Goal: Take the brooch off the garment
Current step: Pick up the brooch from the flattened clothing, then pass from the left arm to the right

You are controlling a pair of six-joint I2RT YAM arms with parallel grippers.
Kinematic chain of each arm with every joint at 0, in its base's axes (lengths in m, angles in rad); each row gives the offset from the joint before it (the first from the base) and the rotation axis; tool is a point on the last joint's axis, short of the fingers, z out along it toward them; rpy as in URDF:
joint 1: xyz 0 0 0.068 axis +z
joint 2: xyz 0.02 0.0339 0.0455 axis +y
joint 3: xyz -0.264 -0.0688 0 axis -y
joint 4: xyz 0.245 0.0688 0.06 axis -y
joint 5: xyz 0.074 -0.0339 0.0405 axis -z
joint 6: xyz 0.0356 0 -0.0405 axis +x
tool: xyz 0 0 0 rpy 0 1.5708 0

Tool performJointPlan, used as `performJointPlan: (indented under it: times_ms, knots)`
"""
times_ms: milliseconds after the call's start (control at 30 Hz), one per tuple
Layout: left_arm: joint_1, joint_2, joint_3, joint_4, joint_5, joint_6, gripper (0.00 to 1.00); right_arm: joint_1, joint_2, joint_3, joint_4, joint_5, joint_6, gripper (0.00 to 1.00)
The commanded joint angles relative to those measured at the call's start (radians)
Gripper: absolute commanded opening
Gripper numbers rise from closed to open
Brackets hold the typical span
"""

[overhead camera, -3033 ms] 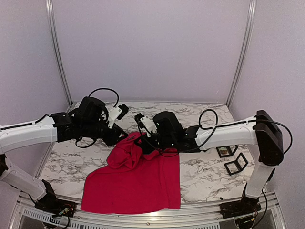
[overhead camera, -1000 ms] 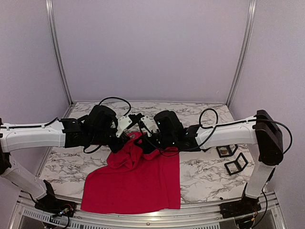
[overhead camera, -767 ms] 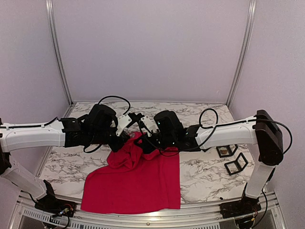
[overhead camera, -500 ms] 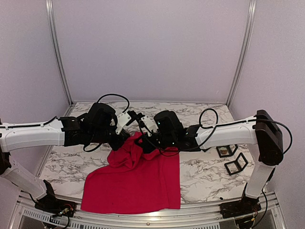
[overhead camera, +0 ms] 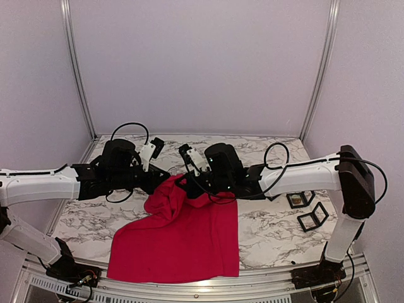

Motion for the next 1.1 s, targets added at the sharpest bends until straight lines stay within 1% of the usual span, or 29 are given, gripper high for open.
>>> performJointPlan:
  times_ms: [0, 133, 300, 400, 500, 600, 800, 867, 933, 1067]
  knots:
    - [0.007, -0.011, -0.080, 0.260, 0.077, -0.180, 0.00, -0.002, -0.022, -0.010, 0.097, -0.020, 0.047, 0.00]
    - [0.009, 0.010, -0.153, 0.449, 0.115, -0.300, 0.00, -0.003, -0.015, -0.024, 0.136, -0.030, 0.059, 0.00]
    - [0.018, 0.023, -0.243, 0.645, 0.116, -0.417, 0.00, -0.012, -0.016, -0.042, 0.149, -0.049, 0.071, 0.00]
    - [0.032, 0.049, -0.293, 0.775, 0.143, -0.489, 0.00, -0.020, -0.027, -0.073, 0.185, -0.072, 0.079, 0.04]
    - [0.050, 0.082, -0.327, 0.895, 0.173, -0.548, 0.00, -0.030, -0.042, -0.094, 0.205, -0.088, 0.080, 0.11]
    - [0.064, 0.111, -0.338, 0.967, 0.205, -0.584, 0.00, -0.055, -0.070, -0.126, 0.236, -0.117, 0.087, 0.25]
    - [0.080, 0.143, -0.347, 1.024, 0.248, -0.610, 0.00, -0.104, -0.135, -0.173, 0.295, -0.172, 0.102, 0.51]
    - [0.084, 0.148, -0.345, 1.039, 0.268, -0.615, 0.00, -0.122, -0.140, -0.181, 0.318, -0.193, 0.120, 0.57]
    - [0.086, 0.154, -0.342, 1.047, 0.287, -0.620, 0.00, -0.140, -0.132, -0.180, 0.343, -0.222, 0.145, 0.58]
    - [0.088, 0.159, -0.338, 1.067, 0.321, -0.628, 0.00, -0.180, -0.104, -0.188, 0.435, -0.305, 0.229, 0.58]
